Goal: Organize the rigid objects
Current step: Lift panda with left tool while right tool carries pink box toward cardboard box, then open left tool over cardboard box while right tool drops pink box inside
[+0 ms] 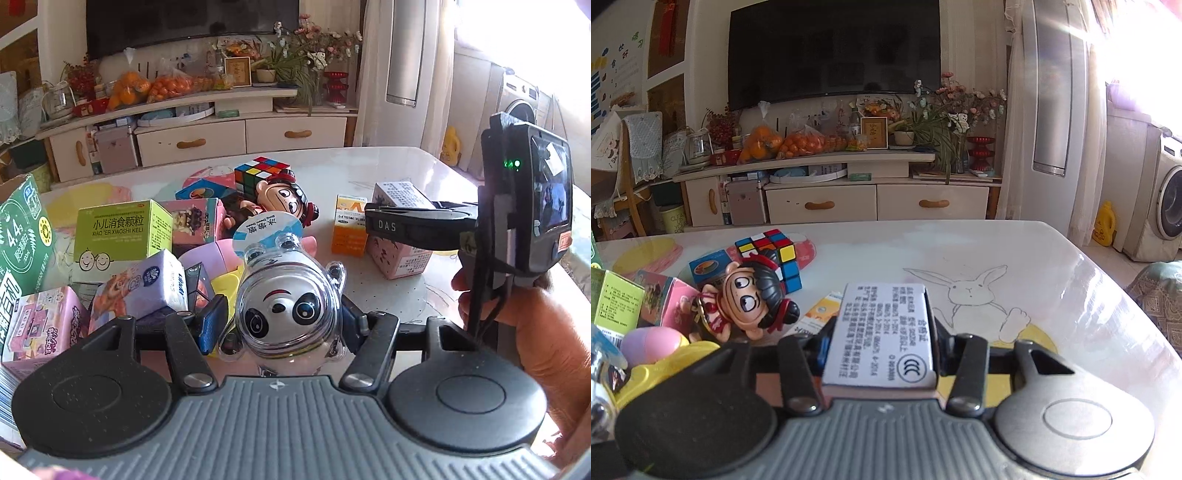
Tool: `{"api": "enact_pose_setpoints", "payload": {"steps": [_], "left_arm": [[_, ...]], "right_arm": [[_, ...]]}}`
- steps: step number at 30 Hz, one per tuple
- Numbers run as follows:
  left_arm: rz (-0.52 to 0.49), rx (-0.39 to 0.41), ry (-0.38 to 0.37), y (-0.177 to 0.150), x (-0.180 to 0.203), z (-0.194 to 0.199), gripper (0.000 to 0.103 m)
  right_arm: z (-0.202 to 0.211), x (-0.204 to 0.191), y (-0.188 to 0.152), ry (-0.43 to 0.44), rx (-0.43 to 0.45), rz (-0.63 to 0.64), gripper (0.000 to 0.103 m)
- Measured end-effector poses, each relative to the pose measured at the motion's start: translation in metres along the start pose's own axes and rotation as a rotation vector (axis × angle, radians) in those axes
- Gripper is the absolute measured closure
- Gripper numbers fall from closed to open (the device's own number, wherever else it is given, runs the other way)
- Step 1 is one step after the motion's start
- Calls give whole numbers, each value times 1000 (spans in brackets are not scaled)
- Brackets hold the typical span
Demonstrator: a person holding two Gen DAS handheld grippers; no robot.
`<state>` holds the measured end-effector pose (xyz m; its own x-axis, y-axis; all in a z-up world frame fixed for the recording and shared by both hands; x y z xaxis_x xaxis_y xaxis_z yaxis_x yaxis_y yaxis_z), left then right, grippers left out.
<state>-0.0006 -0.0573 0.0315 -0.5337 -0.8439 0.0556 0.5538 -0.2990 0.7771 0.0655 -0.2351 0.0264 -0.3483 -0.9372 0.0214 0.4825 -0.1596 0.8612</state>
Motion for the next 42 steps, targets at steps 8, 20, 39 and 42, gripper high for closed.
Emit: {"api": "enact_pose_setpoints", "payload": {"steps": [8,20,39,42], "left_arm": [[27,56,-8,12,-21,27,25],[140,168,72,33,-91,88,25],[502,148,416,3,-263,143,25],[544,122,435,1,-277,144,26]], "right_arm": [[28,0,4,-54,59,-28,57],[99,-57,31,84,157,-22,57],[157,-258,55,624,126,26,56],[154,-272,47,644,101,35,56]]}}
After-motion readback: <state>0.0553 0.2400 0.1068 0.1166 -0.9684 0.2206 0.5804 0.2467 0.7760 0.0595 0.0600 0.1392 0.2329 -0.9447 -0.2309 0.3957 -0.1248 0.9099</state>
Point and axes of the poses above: each gripper's, at about its wrist camera, not at the fingertips, and z roughly against the way its jaws point, x to its right, y to its top, the point moved 4 cm from there along -z, roughly the way its jaws point, and after that the axes turned 5 degrees about -y, right-handed, at the moved point
